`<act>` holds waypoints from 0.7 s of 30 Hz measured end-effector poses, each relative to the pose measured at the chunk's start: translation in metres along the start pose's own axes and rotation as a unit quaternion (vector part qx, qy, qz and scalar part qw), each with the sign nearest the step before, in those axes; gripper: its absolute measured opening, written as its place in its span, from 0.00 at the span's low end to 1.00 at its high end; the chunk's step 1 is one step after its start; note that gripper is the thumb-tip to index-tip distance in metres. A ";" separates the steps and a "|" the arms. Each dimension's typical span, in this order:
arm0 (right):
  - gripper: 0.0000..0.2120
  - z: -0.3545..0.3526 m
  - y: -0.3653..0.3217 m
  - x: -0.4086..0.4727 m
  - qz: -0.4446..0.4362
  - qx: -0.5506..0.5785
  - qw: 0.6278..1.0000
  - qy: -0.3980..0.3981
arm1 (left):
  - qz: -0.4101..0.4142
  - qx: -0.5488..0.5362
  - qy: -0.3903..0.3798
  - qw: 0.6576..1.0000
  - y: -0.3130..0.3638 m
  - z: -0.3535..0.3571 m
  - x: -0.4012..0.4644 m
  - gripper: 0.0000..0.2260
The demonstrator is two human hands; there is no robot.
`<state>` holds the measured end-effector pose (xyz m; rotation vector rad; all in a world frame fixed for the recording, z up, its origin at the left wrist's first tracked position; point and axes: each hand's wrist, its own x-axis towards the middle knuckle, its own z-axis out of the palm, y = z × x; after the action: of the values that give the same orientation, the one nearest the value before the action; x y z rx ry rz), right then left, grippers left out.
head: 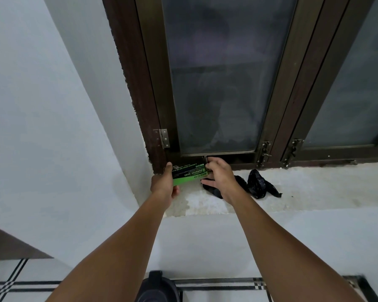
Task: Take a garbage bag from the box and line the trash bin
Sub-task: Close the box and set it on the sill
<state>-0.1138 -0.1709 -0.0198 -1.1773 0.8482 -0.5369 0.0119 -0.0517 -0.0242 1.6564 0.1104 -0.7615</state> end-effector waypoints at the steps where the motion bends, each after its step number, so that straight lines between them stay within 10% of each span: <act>1: 0.13 0.000 -0.001 0.000 0.001 0.007 1.000 0.004 | 0.001 -0.012 -0.010 1.000 0.000 0.000 0.001 0.21; 21: 0.06 -0.003 -0.002 -0.002 -0.097 0.004 0.994 0.056 | -0.058 -0.138 -0.094 0.984 0.001 0.004 -0.005 0.11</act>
<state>-0.1177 -0.1718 -0.0176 -1.2381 0.8308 -0.7696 0.0070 -0.0540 -0.0212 1.3173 0.1716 -0.9430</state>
